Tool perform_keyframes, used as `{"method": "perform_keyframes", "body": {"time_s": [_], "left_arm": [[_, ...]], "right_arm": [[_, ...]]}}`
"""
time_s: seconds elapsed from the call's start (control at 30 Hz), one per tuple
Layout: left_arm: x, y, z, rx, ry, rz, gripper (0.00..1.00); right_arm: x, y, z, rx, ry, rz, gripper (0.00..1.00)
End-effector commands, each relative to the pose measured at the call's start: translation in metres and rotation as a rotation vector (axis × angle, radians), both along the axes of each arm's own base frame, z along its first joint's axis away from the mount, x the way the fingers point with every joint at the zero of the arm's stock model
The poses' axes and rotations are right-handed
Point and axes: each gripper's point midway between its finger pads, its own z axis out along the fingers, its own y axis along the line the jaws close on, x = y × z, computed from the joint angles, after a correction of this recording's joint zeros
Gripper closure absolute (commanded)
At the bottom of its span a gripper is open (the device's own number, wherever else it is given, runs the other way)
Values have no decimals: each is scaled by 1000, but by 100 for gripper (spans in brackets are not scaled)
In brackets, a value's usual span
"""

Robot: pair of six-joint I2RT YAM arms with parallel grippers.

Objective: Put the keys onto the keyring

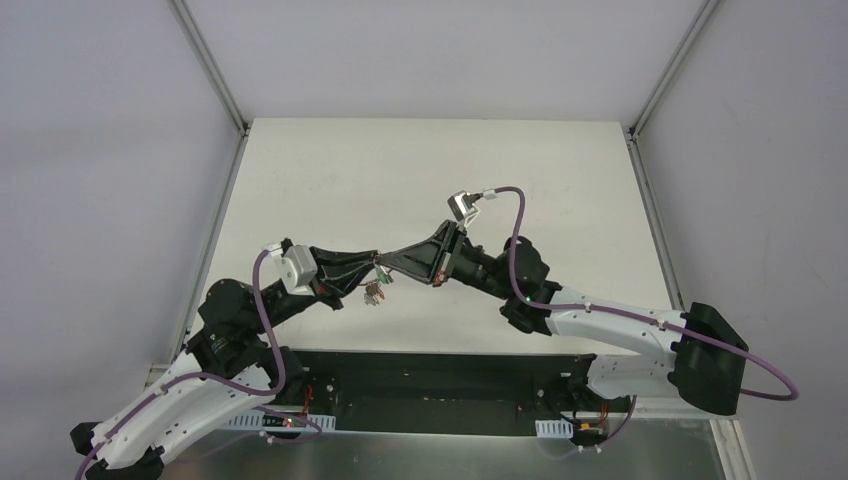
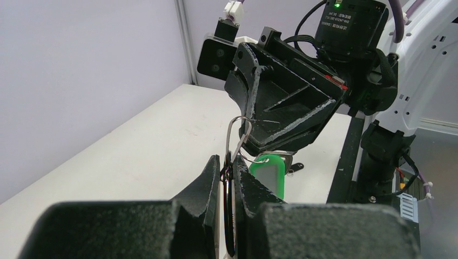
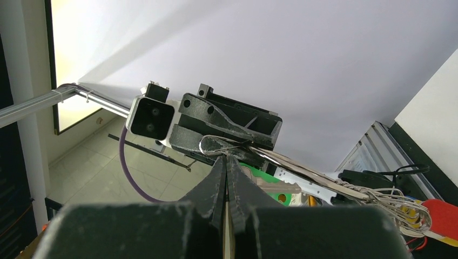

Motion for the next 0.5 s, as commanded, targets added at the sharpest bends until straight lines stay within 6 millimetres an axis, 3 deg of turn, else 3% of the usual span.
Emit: {"method": "perform_keyframes", "body": {"time_s": [0.0, 0.47], "left_arm": [[-8, -1, 17, -49, -59, -35, 100], [-8, -2, 15, -49, -54, -40, 100]], "right_arm": [[-3, -15, 59, 162, -77, -24, 100], [-3, -15, 75, 187, -101, -20, 100]]}}
